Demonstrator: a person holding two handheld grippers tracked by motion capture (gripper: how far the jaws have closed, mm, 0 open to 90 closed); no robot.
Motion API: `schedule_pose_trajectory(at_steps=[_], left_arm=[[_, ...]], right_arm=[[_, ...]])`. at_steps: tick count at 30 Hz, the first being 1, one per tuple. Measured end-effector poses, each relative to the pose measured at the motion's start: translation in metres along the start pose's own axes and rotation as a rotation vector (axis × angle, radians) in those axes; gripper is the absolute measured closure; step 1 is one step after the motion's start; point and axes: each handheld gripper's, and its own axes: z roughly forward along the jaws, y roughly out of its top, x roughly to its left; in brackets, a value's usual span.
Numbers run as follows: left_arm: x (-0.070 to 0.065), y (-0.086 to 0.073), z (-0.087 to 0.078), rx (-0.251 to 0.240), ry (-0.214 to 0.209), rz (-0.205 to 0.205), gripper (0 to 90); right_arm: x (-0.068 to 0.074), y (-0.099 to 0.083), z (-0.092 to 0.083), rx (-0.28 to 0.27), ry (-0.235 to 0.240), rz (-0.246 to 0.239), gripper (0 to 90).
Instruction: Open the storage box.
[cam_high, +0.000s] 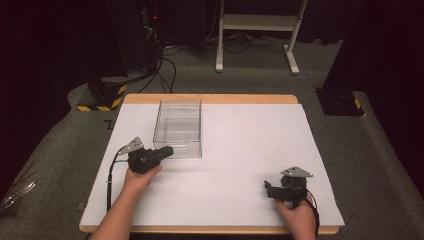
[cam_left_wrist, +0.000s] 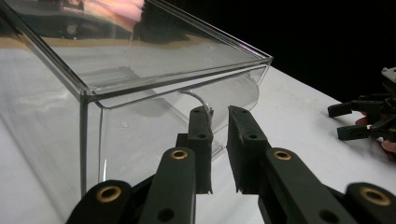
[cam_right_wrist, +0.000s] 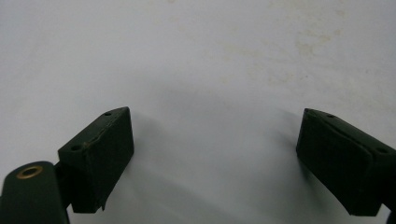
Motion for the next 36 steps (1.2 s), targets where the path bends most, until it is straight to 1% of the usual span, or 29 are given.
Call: schedule_pose_trajectory(at_steps=[9,12,17,18,21,22,24,27,31,36], left_arm=[[-0.006,-0.004,-0.006,0.003,-0.015,0.003,80.3],[-0.008,-0.005,-0.009,0.005,-0.018,0.011,80.4],[-0.012,-0.009,-0.012,-0.001,-0.026,0.006,80.7],[-0.012,-0.010,-0.013,-0.004,-0.028,0.013,80.8],[-0.014,-0.012,-0.015,-0.008,-0.036,0.004,81.0],[-0.015,-0.012,-0.016,-0.008,-0.035,0.002,81.1],[-0.017,-0.012,-0.017,-0.001,-0.033,0.012,81.1],[-0.020,-0.013,-0.020,0.001,-0.035,0.014,81.2],[-0.024,-0.016,-0.022,-0.002,-0.033,0.008,81.3],[-0.027,-0.016,-0.025,0.011,-0.034,0.015,81.4]], right_arm=[[0.000,0.000,0.000,0.000,0.000,0.000,11.0],[0.000,0.000,0.000,0.001,0.001,0.001,11.0],[0.000,0.000,0.000,0.001,0.001,0.001,11.0],[0.000,0.000,0.000,0.001,0.001,0.001,11.0],[0.000,0.000,0.000,0.001,0.001,0.001,11.0],[0.000,0.000,0.000,0.001,0.001,0.001,11.0],[0.000,0.000,0.000,0.001,0.001,0.003,11.0],[0.000,0.000,0.000,0.001,0.001,0.001,11.0],[0.000,0.000,0.000,0.001,0.001,0.003,11.0],[0.000,0.000,0.000,0.000,0.001,0.003,11.0]])
